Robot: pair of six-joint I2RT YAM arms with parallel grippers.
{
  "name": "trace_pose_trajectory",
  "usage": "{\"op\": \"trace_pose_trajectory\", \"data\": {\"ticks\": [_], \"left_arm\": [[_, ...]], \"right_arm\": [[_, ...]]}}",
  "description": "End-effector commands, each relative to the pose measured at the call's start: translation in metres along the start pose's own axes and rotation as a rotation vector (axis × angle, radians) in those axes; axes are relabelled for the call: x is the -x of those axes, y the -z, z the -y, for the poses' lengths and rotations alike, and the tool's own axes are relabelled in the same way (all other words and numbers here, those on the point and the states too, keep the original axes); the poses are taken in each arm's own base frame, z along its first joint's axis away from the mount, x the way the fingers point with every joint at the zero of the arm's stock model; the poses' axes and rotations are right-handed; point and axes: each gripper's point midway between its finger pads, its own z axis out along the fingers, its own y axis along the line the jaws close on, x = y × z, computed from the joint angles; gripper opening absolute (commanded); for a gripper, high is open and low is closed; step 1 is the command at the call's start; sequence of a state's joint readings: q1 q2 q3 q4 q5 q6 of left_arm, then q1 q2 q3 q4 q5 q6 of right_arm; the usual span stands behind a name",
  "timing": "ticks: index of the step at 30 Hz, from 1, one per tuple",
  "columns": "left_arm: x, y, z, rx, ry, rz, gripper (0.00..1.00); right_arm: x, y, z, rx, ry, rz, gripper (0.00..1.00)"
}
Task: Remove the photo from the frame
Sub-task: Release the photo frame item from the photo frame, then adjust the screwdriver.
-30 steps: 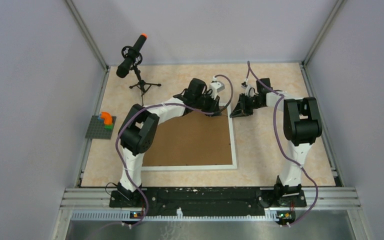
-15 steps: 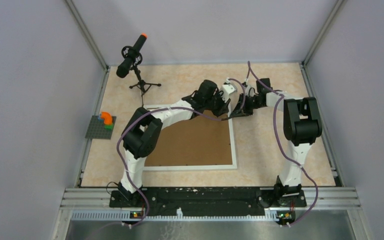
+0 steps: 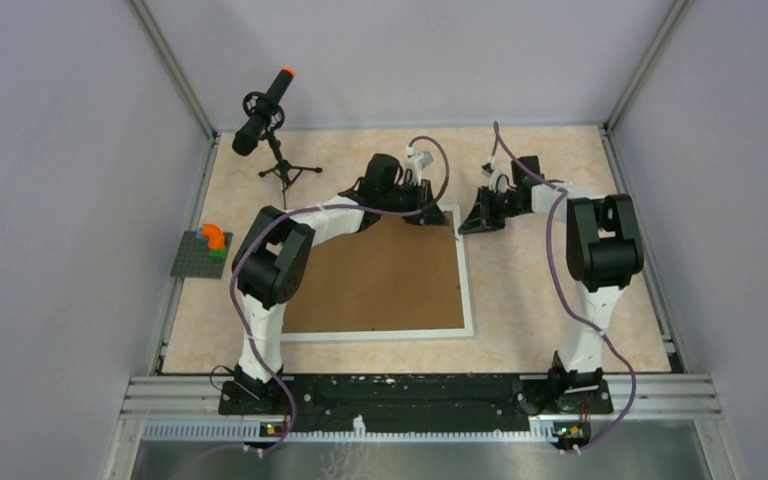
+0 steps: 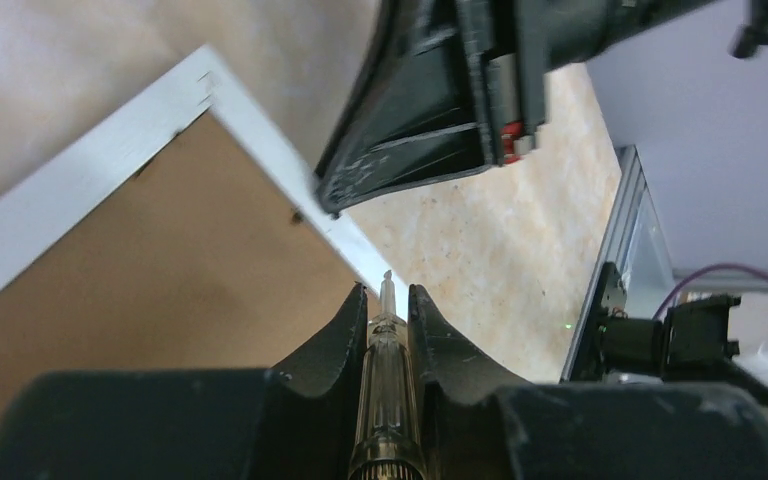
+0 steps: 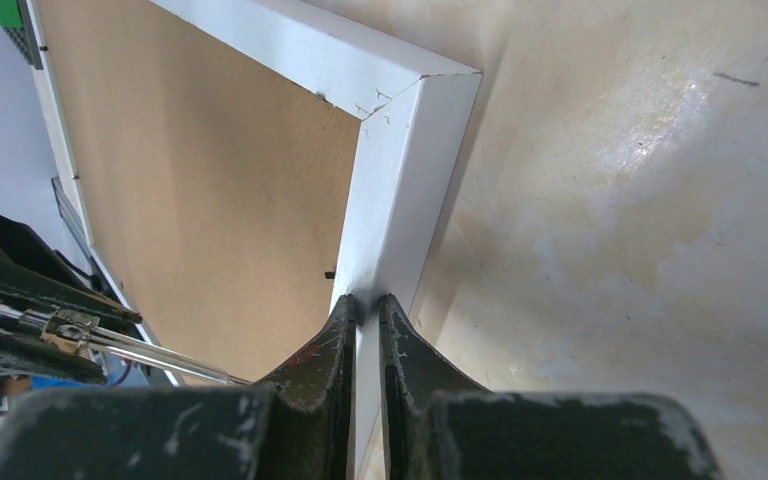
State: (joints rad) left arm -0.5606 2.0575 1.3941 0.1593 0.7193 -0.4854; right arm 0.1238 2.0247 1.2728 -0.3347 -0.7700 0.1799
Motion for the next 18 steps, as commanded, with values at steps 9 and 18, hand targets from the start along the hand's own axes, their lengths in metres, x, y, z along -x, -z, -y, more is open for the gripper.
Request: {"op": "trace_pose_trajectory", "data": {"ticks": [9,18], "left_arm": [[0.017,0.012,-0.058,0.354,0.375,0.138,0.0],[0.027,0.012,-0.046,0.284,0.394,0.135,0.0]], "right_arm": [[0.009,0.0,0.012,-0.104,0.136,0.045,0.11],[0.028,0.028,-0.039,-0.005,0.44,0.149,0.4]]}}
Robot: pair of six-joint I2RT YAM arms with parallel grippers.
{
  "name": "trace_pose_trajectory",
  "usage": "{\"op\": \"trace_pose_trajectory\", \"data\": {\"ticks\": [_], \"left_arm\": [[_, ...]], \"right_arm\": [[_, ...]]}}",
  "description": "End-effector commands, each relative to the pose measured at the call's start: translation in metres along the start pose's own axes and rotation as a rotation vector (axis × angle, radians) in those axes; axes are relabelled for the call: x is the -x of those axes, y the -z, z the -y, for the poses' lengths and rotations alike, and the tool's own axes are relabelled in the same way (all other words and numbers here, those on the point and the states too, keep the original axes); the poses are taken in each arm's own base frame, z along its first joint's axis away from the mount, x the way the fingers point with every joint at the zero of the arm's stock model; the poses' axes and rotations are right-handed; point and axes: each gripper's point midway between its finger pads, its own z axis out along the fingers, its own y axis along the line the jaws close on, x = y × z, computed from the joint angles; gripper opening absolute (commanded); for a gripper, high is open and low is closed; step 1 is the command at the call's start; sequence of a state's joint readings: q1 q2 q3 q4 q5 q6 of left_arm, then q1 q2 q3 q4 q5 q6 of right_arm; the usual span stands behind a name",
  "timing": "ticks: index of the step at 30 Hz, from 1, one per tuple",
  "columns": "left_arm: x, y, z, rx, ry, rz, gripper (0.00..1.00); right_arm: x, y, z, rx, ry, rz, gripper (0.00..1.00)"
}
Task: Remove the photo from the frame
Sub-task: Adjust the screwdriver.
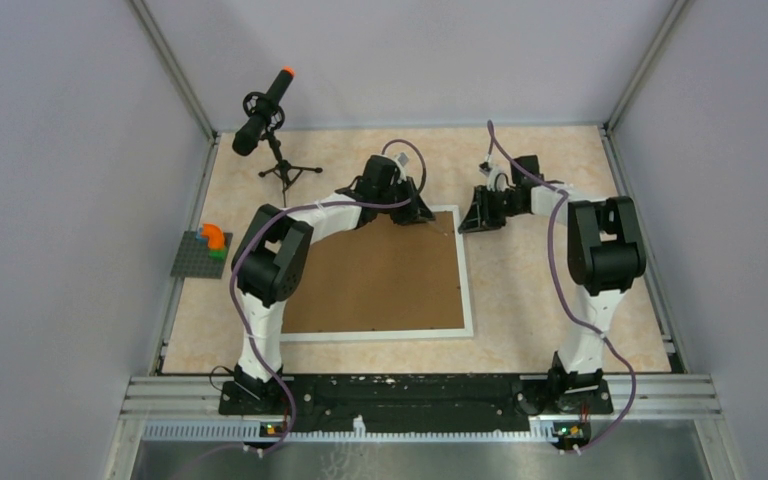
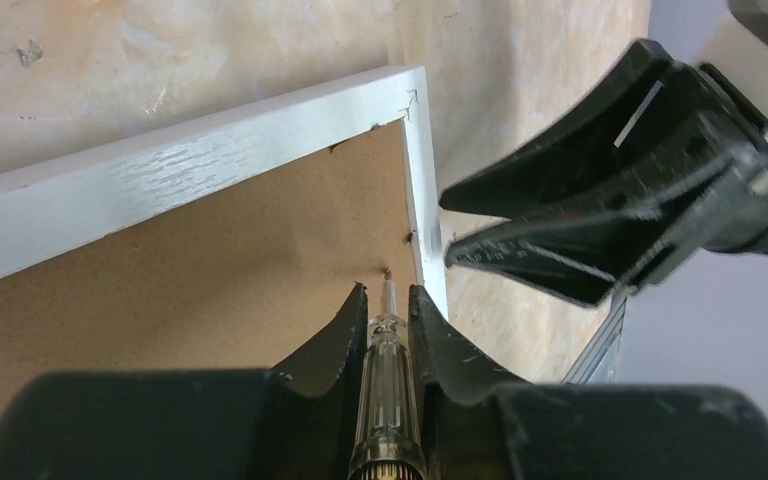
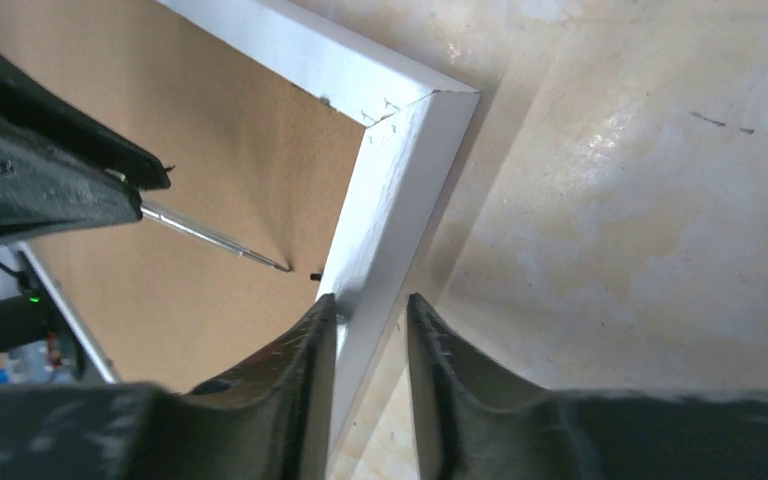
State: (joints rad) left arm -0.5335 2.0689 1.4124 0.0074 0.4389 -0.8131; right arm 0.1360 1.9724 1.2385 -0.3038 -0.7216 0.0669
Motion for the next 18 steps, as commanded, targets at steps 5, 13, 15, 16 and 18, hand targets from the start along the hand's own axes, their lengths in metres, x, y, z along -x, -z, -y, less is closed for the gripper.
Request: {"op": "trace_pose_trajectory", "data": {"ticks": [5,13,15,16,18], "left_arm": [[0.02,0.006,0.032,-0.117,-0.059,0.021,0.0],[0.02,0.022,0.065,-0.264,-0.141,0.002,0.0],[0.02,0.028,0.071,-0.289,-0.164,-0.002,0.0],[0.019,0.032,0.077,-0.319,-0.186,-0.013,0.0],[0.016,0.039,0.085,-0.367,-0.235,-0.031,0.0]], "right_arm": [[0.031,0.021,-0.076,0.112,0.51,0.14,0.46],[0.029,-0.007,-0.086,0.063,0.676,0.094,0.48],[0.03,-0.009,-0.083,0.047,0.689,0.089,0.39],[0.031,-0.01,-0.082,0.044,0.693,0.089,0.26],[0.032,-0.008,-0.085,0.05,0.699,0.087,0.03]]}}
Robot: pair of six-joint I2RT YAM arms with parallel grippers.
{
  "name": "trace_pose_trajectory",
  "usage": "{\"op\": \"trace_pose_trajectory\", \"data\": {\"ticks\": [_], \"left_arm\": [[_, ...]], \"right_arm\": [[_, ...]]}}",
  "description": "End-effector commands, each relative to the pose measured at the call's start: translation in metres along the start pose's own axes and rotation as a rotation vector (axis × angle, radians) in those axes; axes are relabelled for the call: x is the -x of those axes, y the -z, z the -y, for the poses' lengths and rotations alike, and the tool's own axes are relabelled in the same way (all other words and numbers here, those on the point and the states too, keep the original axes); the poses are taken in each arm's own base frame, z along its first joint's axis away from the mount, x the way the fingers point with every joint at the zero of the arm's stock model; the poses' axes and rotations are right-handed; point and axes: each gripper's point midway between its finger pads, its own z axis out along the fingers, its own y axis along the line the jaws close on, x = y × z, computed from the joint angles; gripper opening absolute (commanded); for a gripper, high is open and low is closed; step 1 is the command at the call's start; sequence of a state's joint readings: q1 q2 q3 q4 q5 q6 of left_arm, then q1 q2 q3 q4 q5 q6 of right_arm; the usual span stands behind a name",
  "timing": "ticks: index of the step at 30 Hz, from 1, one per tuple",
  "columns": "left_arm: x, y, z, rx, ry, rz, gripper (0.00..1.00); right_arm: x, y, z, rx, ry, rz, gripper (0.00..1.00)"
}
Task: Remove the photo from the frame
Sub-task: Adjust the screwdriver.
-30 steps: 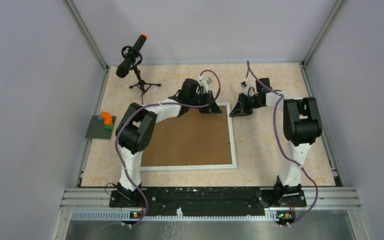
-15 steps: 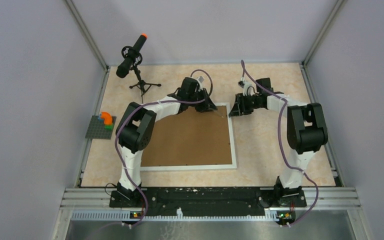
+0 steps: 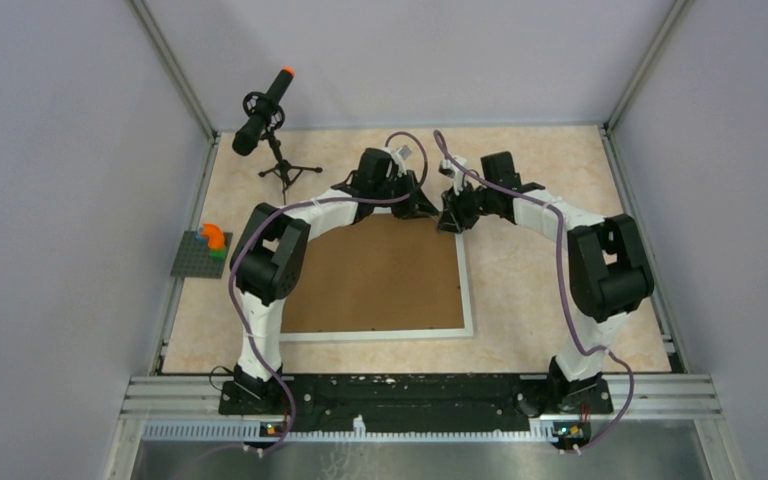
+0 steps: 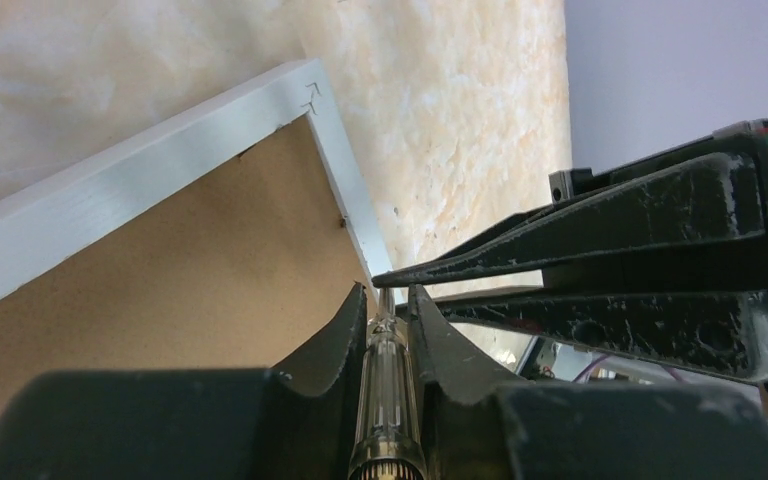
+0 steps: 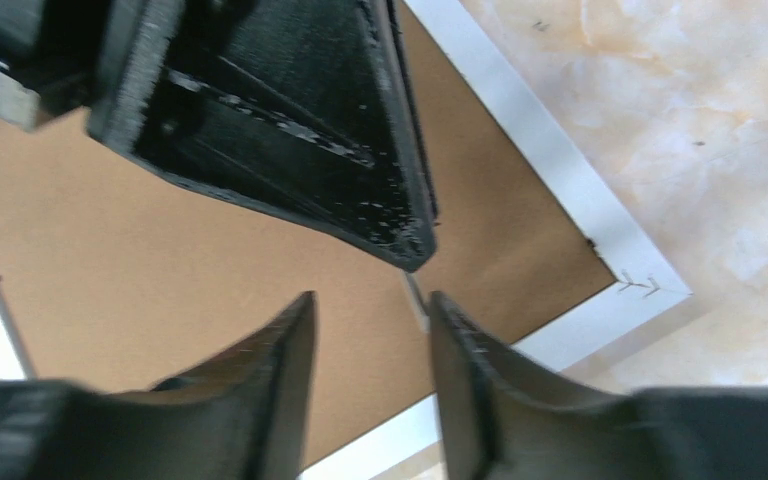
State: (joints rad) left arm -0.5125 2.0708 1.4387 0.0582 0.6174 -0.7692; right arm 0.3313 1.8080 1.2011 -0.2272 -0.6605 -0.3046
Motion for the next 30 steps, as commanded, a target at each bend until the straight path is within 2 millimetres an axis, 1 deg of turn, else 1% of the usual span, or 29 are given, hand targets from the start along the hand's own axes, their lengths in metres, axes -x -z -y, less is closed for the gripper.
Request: {"op": "trace_pose_trajectory", "data": {"ticks": [1,2,4,5,6,7,9,10,13,15,19,20,22,25,27,30], "left_arm": [[0.017,0.024,0.063,-0.212,-0.19,0.021,0.03],[0.016,0.027,0.064,-0.22,-0.201,0.02,0.06],[0.017,0.034,0.064,-0.229,-0.226,0.02,0.14],[0.016,0.038,0.064,-0.242,-0.238,0.013,0.21],[0.012,0.042,0.064,-0.274,-0.267,-0.014,0.28],[0.011,0.046,0.061,-0.287,-0.292,-0.023,0.33],[0.003,0.054,0.059,-0.339,-0.35,-0.072,0.41],[-0.001,0.058,0.059,-0.371,-0.397,-0.091,0.47],[-0.015,0.067,0.062,-0.46,-0.528,-0.153,0.55],[-0.024,0.069,0.06,-0.493,-0.564,-0.197,0.59],[-0.039,0.07,0.052,-0.541,-0.573,-0.281,0.62],[-0.044,0.069,0.049,-0.543,-0.557,-0.306,0.61],[-0.048,0.068,0.048,-0.549,-0.581,-0.326,0.6],[-0.056,0.065,0.049,-0.568,-0.58,-0.35,0.54],[-0.062,0.063,0.051,-0.577,-0.577,-0.364,0.52],[-0.068,0.061,0.049,-0.576,-0.548,-0.388,0.45]], "right_arm": [[0.019,0.001,0.002,0.003,0.081,0.023,0.0],[0.02,0.004,-0.002,0.014,0.086,0.023,0.0],[0.022,0.01,-0.01,0.048,0.092,0.027,0.0],[0.025,0.014,-0.016,0.079,0.092,0.037,0.0],[0.026,0.018,-0.021,0.103,0.089,0.043,0.0],[0.025,0.021,-0.026,0.127,0.087,0.04,0.0],[0.026,0.029,-0.038,0.188,0.089,0.036,0.0],[0.025,0.032,-0.044,0.221,0.095,0.03,0.0],[0.016,0.039,-0.06,0.312,0.092,-0.002,0.0],[0.013,0.041,-0.067,0.355,0.091,-0.019,0.0],[0.006,0.046,-0.078,0.425,0.078,-0.044,0.0],[0.006,0.046,-0.08,0.439,0.077,-0.048,0.0],[0.005,0.048,-0.084,0.466,0.08,-0.056,0.0],[0.005,0.05,-0.087,0.5,0.085,-0.073,0.0],[0.004,0.05,-0.087,0.511,0.085,-0.083,0.0],[0.005,0.049,-0.086,0.511,0.09,-0.086,0.0]]}}
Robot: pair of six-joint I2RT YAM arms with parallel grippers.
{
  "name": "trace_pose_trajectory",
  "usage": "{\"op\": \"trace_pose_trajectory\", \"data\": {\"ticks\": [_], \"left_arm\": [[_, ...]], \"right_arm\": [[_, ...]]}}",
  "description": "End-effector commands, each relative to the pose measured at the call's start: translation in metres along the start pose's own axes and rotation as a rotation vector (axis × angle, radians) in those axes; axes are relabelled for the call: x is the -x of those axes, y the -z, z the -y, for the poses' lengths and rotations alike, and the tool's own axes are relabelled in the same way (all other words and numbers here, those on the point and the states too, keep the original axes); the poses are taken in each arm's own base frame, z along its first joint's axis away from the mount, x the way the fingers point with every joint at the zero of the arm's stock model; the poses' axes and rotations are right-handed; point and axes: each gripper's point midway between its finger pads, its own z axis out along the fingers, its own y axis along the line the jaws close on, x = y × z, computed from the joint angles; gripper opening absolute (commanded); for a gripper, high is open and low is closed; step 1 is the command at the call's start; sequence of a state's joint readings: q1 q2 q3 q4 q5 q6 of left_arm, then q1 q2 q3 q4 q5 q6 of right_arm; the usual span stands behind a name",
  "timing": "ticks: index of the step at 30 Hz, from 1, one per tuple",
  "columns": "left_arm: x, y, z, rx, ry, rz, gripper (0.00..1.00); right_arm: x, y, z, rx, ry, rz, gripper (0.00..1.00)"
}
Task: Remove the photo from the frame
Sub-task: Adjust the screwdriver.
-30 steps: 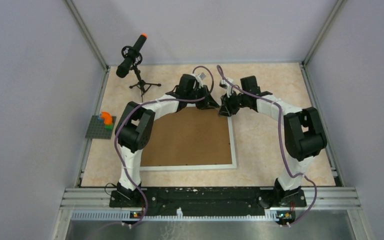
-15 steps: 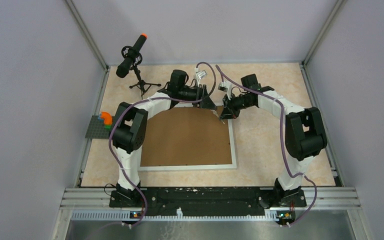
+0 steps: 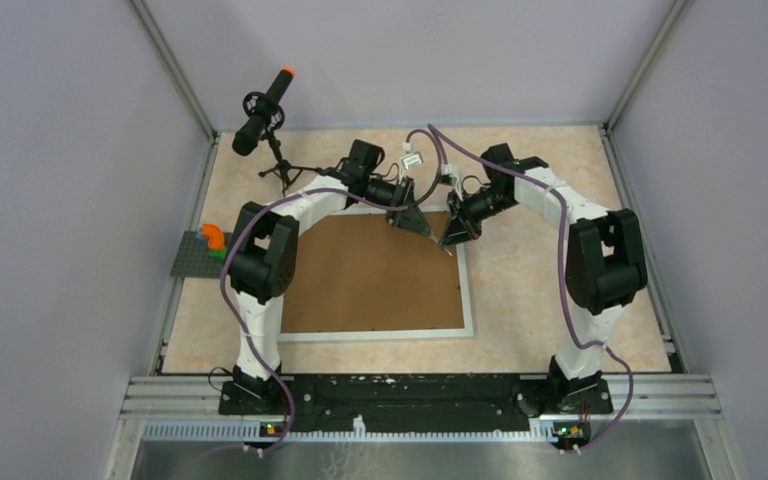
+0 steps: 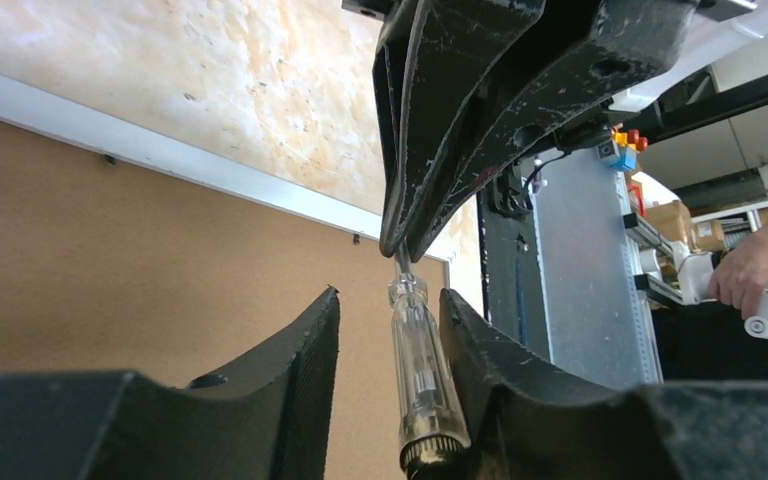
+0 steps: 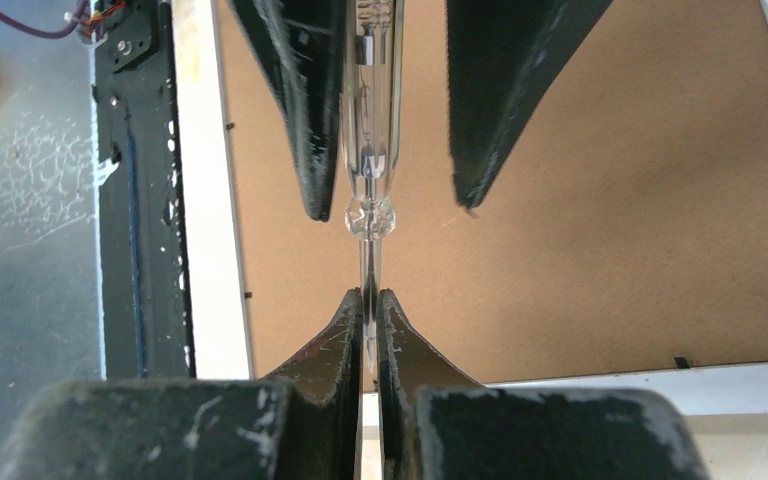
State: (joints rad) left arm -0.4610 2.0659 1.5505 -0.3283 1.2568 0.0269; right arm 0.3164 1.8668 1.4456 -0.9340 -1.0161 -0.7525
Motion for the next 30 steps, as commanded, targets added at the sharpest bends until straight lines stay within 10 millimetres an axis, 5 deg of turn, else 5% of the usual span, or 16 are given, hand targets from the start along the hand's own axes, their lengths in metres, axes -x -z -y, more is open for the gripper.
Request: {"op": "trace_pose_trajectory", "data": {"ticks": [1,5,11,12,16,19,24,30], "left_arm": [[-0.007,-0.01,0.012,-0.069,-0.011,-0.032,0.43],[-0.007,-0.013,0.014,-0.079,-0.002,-0.031,0.33],[-0.004,-0.019,0.026,-0.116,-0.004,-0.017,0.04],[-0.002,-0.019,0.026,-0.106,0.009,-0.005,0.0],[0.002,-0.006,-0.003,0.042,0.147,0.083,0.0],[0.01,0.008,-0.027,0.153,0.204,0.218,0.0],[0.017,0.012,-0.057,0.225,0.264,0.335,0.0],[0.017,0.012,-0.067,0.228,0.231,0.419,0.0]], "right_arm": [[0.013,0.004,-0.007,0.043,0.061,0.022,0.0],[0.012,0.003,-0.007,0.048,0.06,0.014,0.0],[0.012,0.002,0.001,0.018,0.043,0.011,0.0],[0.013,0.004,0.005,0.001,0.025,0.015,0.06],[0.012,0.028,0.031,-0.105,-0.062,0.072,0.44],[0.01,0.048,0.056,-0.223,-0.16,0.145,0.54],[-0.006,0.065,0.095,-0.411,-0.358,0.223,0.52],[-0.037,0.061,0.119,-0.477,-0.56,0.228,0.45]]}}
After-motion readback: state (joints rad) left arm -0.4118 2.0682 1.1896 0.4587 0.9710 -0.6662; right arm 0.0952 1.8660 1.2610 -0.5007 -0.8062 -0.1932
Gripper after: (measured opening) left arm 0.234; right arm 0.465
